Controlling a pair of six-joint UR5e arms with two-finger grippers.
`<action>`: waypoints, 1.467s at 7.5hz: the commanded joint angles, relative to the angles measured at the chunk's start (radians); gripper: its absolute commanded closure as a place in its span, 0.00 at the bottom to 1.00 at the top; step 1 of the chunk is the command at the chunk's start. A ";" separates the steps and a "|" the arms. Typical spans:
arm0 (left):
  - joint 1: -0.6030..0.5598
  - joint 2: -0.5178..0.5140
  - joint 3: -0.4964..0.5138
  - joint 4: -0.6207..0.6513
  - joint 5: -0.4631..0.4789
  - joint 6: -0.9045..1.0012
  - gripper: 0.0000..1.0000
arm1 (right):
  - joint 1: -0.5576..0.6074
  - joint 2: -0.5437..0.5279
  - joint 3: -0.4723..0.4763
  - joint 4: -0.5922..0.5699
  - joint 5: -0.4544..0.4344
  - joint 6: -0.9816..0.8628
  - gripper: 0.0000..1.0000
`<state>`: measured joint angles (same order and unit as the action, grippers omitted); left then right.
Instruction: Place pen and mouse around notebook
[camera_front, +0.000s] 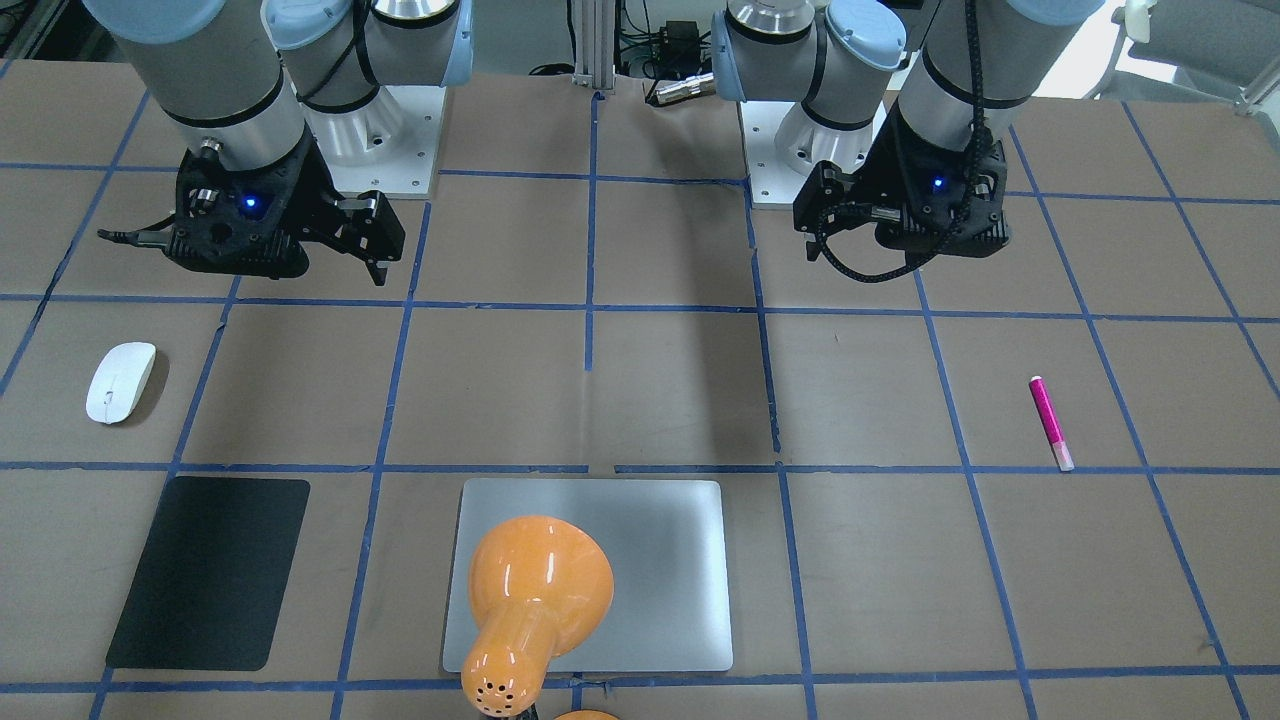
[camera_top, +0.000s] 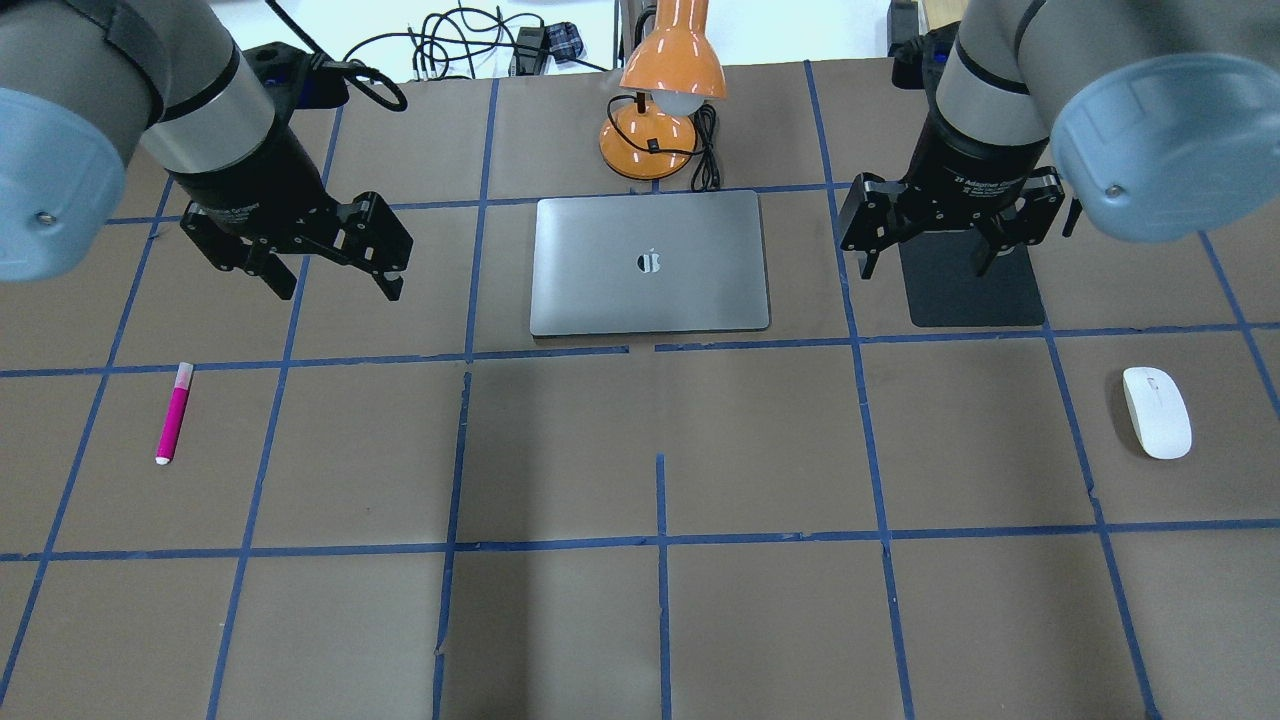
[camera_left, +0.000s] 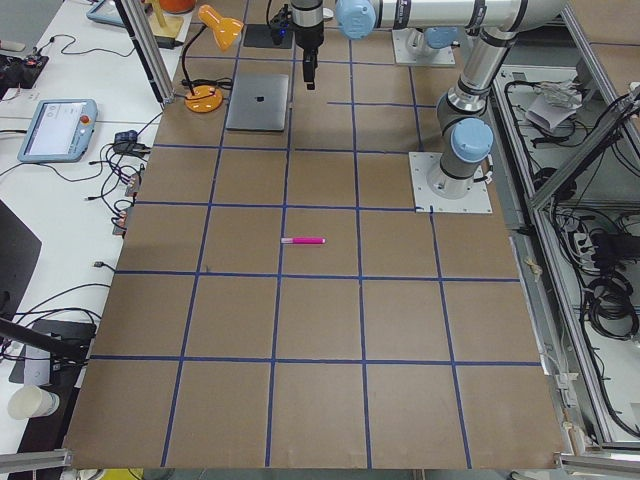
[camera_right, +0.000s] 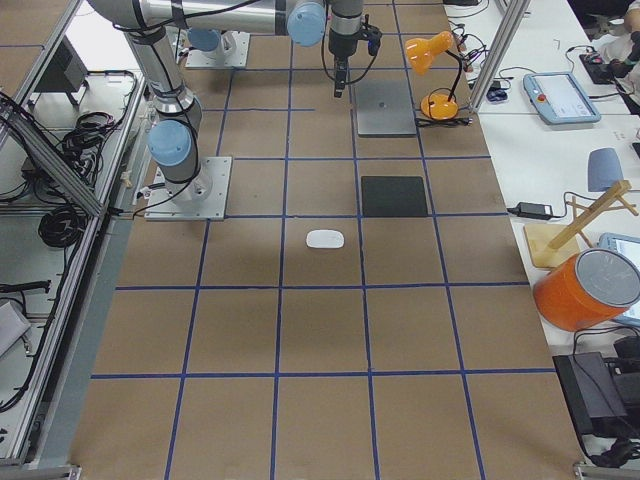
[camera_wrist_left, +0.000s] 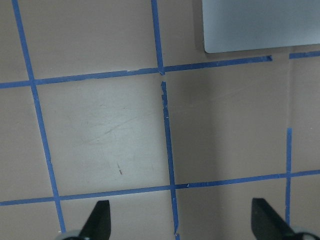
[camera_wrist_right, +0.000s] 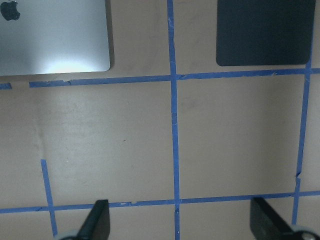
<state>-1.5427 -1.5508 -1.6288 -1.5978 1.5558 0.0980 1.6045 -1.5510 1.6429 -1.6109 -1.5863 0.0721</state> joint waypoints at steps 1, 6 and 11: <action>0.006 0.000 0.000 0.004 0.003 0.009 0.00 | 0.000 0.000 0.000 -0.001 0.000 0.000 0.00; 0.065 0.004 -0.025 0.022 -0.006 0.046 0.00 | 0.000 0.002 0.002 -0.009 0.003 -0.008 0.00; 0.174 -0.028 -0.042 0.032 0.004 0.077 0.00 | -0.005 0.002 0.011 -0.009 -0.003 -0.014 0.00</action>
<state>-1.4332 -1.5619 -1.6618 -1.5678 1.5569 0.1600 1.6021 -1.5493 1.6510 -1.6166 -1.5886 0.0651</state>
